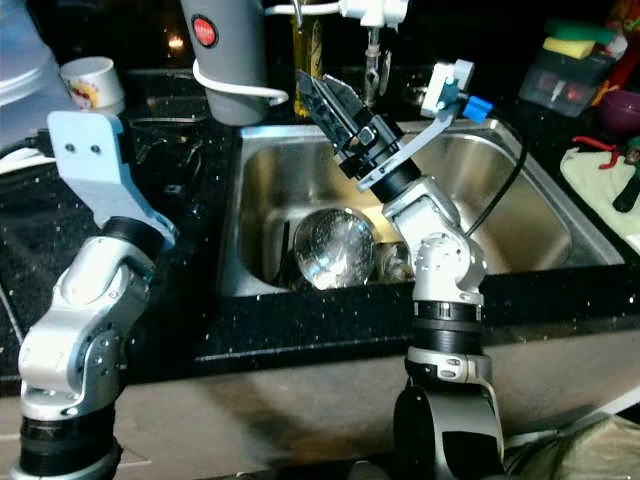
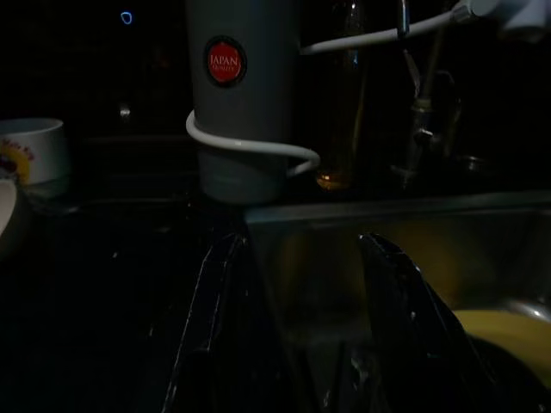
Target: Kitchen organization
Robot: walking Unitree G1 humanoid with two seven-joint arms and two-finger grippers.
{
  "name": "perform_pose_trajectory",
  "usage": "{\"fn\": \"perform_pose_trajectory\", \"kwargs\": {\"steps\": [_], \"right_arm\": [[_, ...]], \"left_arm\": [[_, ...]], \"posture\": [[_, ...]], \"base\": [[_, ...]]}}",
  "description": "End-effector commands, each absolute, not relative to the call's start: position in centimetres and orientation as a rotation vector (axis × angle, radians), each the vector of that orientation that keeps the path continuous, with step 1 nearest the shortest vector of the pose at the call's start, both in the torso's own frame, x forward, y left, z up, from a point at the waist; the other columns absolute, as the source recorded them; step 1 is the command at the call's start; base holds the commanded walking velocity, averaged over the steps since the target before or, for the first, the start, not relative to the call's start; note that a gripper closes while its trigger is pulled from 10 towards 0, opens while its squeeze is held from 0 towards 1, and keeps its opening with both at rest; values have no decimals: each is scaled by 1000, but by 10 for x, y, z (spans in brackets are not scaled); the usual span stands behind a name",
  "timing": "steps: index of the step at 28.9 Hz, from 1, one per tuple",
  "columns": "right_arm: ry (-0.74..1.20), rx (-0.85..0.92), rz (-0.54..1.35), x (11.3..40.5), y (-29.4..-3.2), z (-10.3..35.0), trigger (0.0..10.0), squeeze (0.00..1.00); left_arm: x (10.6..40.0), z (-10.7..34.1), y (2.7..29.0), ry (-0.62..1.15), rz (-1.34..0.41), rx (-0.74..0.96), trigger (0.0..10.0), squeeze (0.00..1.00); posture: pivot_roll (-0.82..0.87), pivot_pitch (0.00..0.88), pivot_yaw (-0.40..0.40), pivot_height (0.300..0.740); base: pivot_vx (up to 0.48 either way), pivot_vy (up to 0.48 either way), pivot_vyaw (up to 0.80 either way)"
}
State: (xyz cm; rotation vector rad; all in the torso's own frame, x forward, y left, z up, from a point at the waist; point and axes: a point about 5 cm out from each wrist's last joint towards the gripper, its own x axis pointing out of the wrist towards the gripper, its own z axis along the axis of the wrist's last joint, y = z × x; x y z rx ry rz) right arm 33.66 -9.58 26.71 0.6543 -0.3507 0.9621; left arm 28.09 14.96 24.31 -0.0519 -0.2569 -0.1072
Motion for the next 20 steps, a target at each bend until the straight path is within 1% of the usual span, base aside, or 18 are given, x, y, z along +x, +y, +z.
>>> {"fn": "perform_pose_trajectory", "kwargs": {"steps": [1,15,20], "right_arm": [[-319,631,972,331,-89,261,10000,0],[-275,608,970,319,-85,248,10000,0],[-263,567,944,320,-86,244,10000,0]], "left_arm": [[281,230,149,-202,-107,-54,10000,0],[281,222,147,-181,-116,-55,10000,0],[281,222,145,-185,-122,-56,10000,0]], "posture": [[-78,11,-31,732],[-94,19,-31,732],[-92,24,-33,732]], "base": [[-315,0,0],[-317,0,0],[-302,0,0]]}}
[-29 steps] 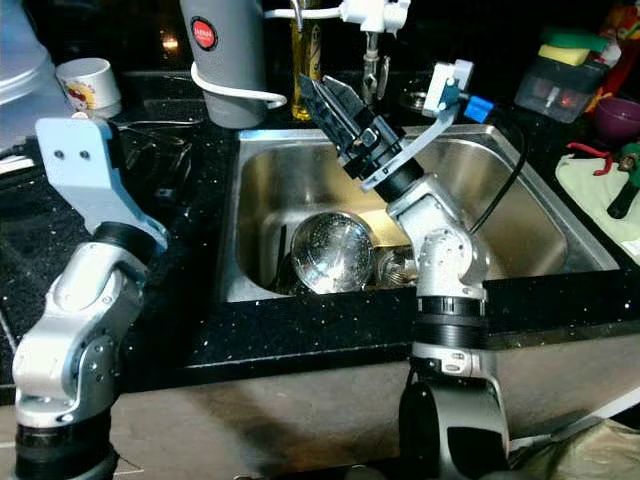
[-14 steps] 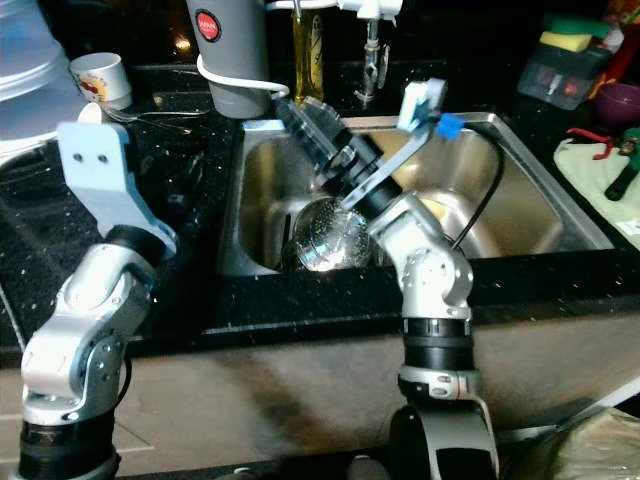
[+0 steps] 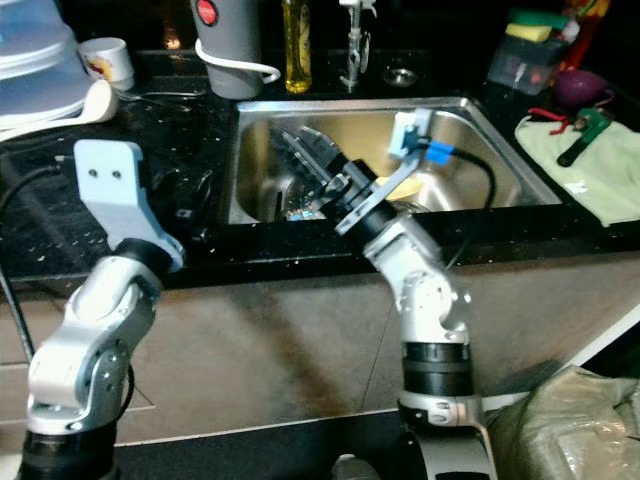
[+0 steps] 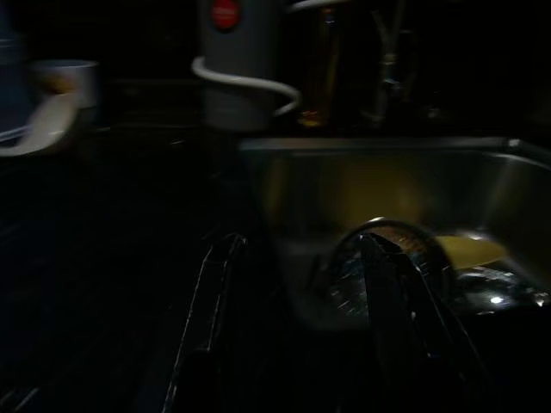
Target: Kitchen organization
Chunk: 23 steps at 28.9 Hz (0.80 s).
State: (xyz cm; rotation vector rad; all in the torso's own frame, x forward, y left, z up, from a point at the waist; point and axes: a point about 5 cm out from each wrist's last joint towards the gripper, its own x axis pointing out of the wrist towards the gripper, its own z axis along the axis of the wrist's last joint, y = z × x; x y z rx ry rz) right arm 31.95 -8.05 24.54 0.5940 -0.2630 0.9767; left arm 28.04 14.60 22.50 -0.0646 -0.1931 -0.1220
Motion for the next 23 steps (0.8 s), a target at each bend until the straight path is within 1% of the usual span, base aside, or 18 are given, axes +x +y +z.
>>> {"fn": "perform_pose_trajectory", "kwargs": {"steps": [1,2,3,8,15,19,21,22,23], "right_arm": [[-255,550,935,320,-86,242,10000,0],[-255,550,935,320,-86,242,10000,0],[-228,501,908,321,-86,236,10000,0],[-206,484,897,320,-85,230,10000,0],[-160,430,897,314,-77,217,10000,0],[-154,368,868,314,-84,213,10000,0],[-154,368,868,314,-84,213,10000,0],[-151,348,852,311,-89,210,10000,0],[-151,348,852,311,-89,210,10000,0]], "left_arm": [[281,222,145,-187,-124,-54,10000,0],[281,222,145,-187,-124,-54,10000,0],[280,223,148,-201,-112,-47,10000,0],[280,223,148,-206,-113,-41,10000,0],[278,220,150,-212,-107,-38,10000,0],[270,207,150,-194,-106,-31,10000,0],[270,207,150,-194,-106,-31,10000,0],[264,200,150,-184,-101,-40,10000,0],[264,200,150,-184,-101,-40,10000,0]], "posture": [[-92,24,-33,732],[-92,24,-33,732],[-84,38,-30,732],[-72,43,-33,732],[-65,45,-34,732],[-84,48,-43,732],[-84,48,-43,732],[-105,46,-47,732],[-105,46,-47,732]], "base": [[-259,0,0],[-259,0,0],[0,0,0],[0,0,0],[0,0,0],[0,0,0],[0,0,0],[0,0,0],[0,0,0]]}}
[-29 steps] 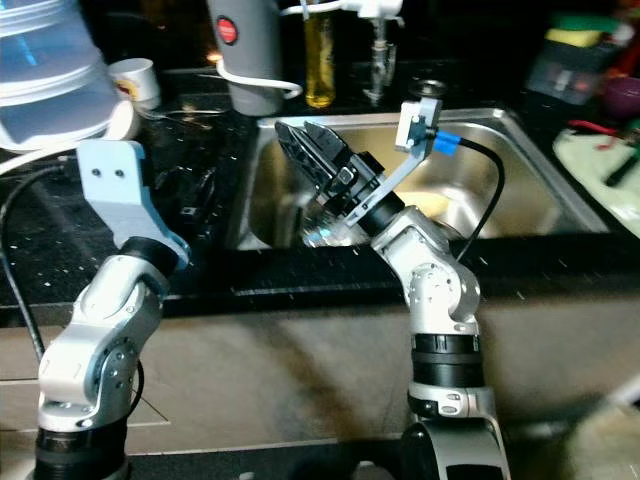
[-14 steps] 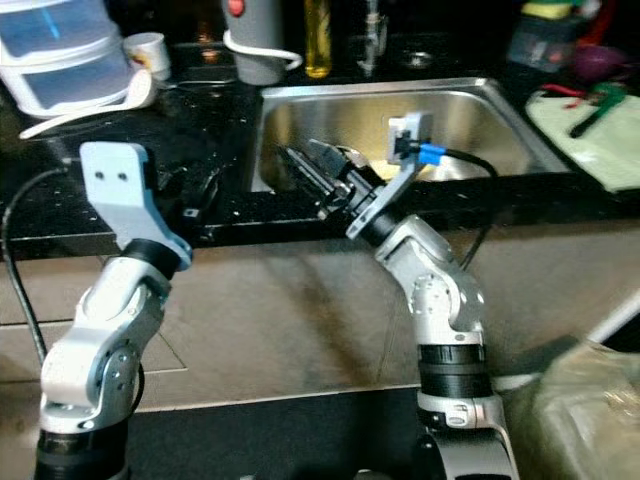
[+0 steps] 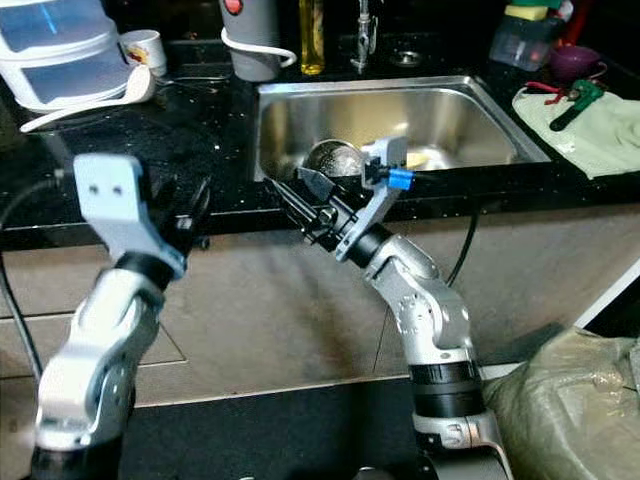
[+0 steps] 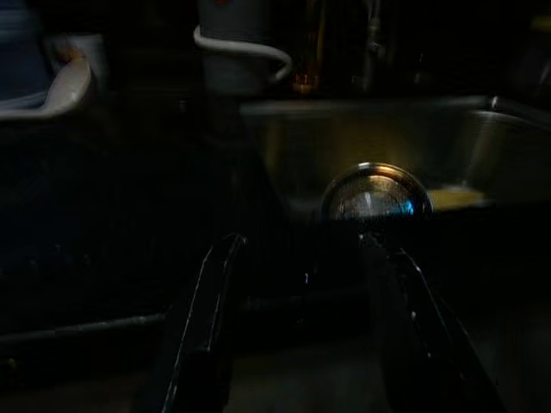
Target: Kitchen organization
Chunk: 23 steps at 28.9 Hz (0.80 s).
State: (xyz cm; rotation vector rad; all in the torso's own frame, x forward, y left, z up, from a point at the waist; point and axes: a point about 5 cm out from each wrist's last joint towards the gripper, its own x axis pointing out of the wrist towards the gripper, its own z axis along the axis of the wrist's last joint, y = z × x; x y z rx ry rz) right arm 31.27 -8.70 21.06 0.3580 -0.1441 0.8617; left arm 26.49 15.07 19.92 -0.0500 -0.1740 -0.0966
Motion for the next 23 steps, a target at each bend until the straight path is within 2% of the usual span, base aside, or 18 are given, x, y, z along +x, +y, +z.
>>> {"fn": "perform_pose_trajectory", "kwargs": {"steps": [1,10,15,23], "right_arm": [[-151,333,828,309,-91,208,10000,0],[-159,291,629,299,-111,198,10000,0],[-135,262,540,293,-124,188,10000,0],[-119,234,455,289,-133,184,10000,0]], "left_arm": [[259,198,151,-188,-89,-64,10000,0],[241,180,144,-139,-107,-50,10000,0],[232,163,142,-93,-128,35,10000,0],[220,148,141,-31,-90,-12,10000,0]], "posture": [[-113,45,-47,732],[-119,34,-34,732],[-123,29,-31,732],[-85,55,-21,732]], "base": [[0,0,0],[0,0,0],[0,0,0],[0,0,0]]}}
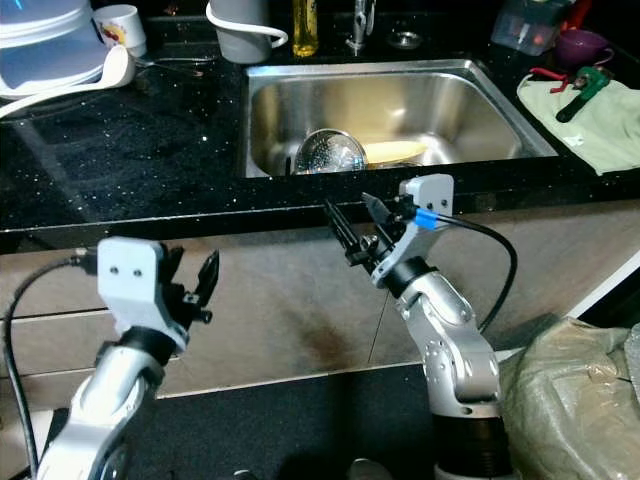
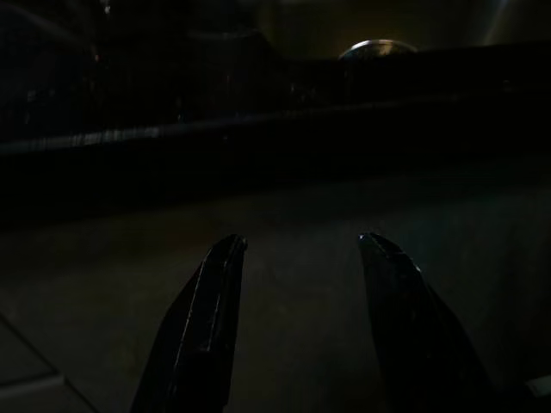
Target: Kitchen organization
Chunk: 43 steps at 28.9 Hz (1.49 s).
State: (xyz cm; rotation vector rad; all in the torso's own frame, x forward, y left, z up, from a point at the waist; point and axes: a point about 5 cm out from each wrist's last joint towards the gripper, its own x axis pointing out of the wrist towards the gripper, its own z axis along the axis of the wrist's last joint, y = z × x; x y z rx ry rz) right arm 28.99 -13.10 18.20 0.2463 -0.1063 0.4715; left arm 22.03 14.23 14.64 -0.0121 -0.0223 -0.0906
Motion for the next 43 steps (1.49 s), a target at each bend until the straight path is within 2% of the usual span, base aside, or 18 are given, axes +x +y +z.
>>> {"fn": "perform_pose_trajectory", "kwargs": {"steps": [1,4,10,18,24,36,43], "right_arm": [[-122,235,454,289,-132,184,10000,0],[-128,245,466,289,-129,185,10000,0],[-131,259,495,288,-126,186,10000,0],[-139,254,527,290,-123,190,10000,0],[-142,251,536,291,-122,190,10000,0],[-158,236,570,293,-115,193,10000,0],[-158,236,583,294,-114,192,10000,0]], "left_arm": [[219,148,140,-30,-90,-15,10000,0],[218,148,140,-30,-78,-8,10000,0],[218,149,148,-44,-37,-2,10000,0],[233,175,184,-144,97,91,10000,0],[238,189,201,-187,156,119,10000,0],[245,193,190,-191,133,106,10000,0],[247,195,194,-194,145,99,10000,0]], "posture": [[-85,55,-21,732],[-58,58,-17,732],[-40,51,-27,732],[-32,48,-40,732],[-26,51,-41,732],[-5,61,-39,732],[-1,62,-39,732]], "base": [[0,0,0],[0,0,0],[0,0,773],[0,0,775],[0,0,775],[0,0,775],[0,0,775]]}}
